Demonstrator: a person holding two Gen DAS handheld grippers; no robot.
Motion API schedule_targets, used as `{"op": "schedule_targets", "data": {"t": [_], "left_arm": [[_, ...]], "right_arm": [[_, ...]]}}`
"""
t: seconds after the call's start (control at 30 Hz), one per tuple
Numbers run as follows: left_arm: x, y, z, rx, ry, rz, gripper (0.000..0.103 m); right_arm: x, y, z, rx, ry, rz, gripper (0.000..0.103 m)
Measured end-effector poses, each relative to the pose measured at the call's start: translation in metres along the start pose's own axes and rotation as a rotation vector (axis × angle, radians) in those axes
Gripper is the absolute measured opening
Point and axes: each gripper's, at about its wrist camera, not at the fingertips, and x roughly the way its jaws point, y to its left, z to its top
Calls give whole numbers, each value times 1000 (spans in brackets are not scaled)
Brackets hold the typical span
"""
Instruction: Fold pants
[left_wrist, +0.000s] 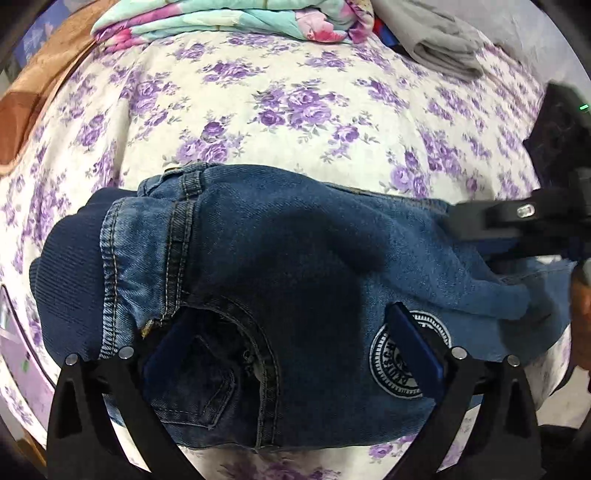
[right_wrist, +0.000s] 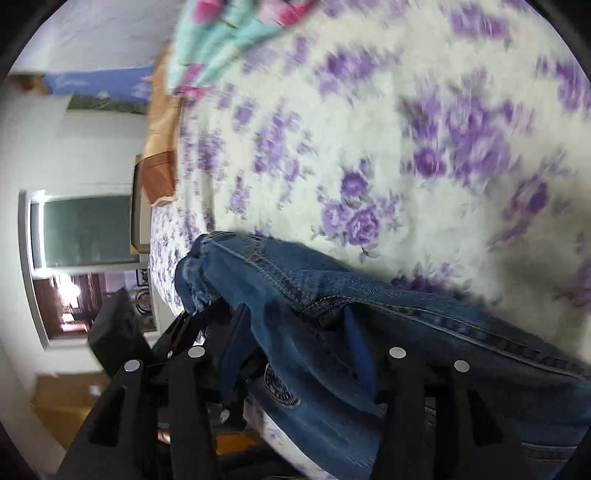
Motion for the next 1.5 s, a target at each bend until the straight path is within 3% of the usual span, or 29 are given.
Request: {"op": "schedule_targets", "data": {"t": [0.03, 0.1, 0.13, 0.2, 0.27, 0.37, 0.43, 0.53, 0.6, 0.63, 0.67, 0.7, 0.77, 0.87, 0.97, 1.0, 1.07, 1.2, 1.27, 1.37, 1.5], "left_arm": [[-1, 1, 1, -2, 2, -9, 99], [-2, 1, -1, 16, 4, -15, 99], [-2, 1, -2, 24, 4, -19, 99], [-6, 4, -5, 35, 4, -39, 98], [-10, 9, -10, 51, 2, -59, 98], [-4, 8, -11, 100, 35, -36, 99], [-4, 9, -6, 117, 55, -48, 98], [-11, 18, -2, 123, 75, -122, 98], [-21, 26, -1, 103, 72, -170, 97], [-26, 29, -1, 94, 68, -177, 97], [-31, 31, -2, 87, 63, -183, 97], [-36, 33, -3, 85, 54, -181, 97], [-40, 36, -3, 78, 41, -175, 97], [-45, 46, -3, 59, 15, -201, 98], [-31, 53, 3, 35, 31, -231, 98], [-28, 54, 6, 31, 28, -246, 98], [-26, 55, 9, 21, 34, -263, 98], [-28, 48, 9, 66, 63, -245, 98], [-33, 49, 7, 81, 61, -234, 98], [-38, 52, 4, 68, 46, -226, 98], [-38, 56, 0, 45, 26, -233, 98]], "right_arm": [[5, -3, 4, 44, 0, 3, 49], [9, -6, 14, 98, -25, -27, 28], [5, -6, 15, 96, -47, -43, 23], [-18, 3, 19, 48, -121, -41, 21], [-25, 10, 23, -6, -137, -65, 21], [1, 6, 32, -112, -118, -207, 20], [12, 13, 33, -245, -126, -248, 19], [-2, 17, 26, -315, -130, -218, 28], [-37, 16, 16, -309, -263, -310, 72], [-66, 9, 6, -284, -385, -403, 75], [-80, 2, 0, -262, -435, -420, 75], [-103, -14, -9, -212, -465, -417, 72], [-131, -36, -35, -192, -445, -406, 61], [-141, -51, -84, -242, -428, -567, 61], [-156, -114, -131, -92, -439, -672, 58], [-163, -139, -145, -46, -458, -713, 36], [-183, -155, -165, 17, -543, -727, 22], [-225, -149, -188, 109, -728, -815, 53], [-228, -148, -187, 73, -691, -855, 71], [-226, -154, -180, 70, -658, -1036, 74], [-243, -197, -175, 209, -690, -850, 72]]}}
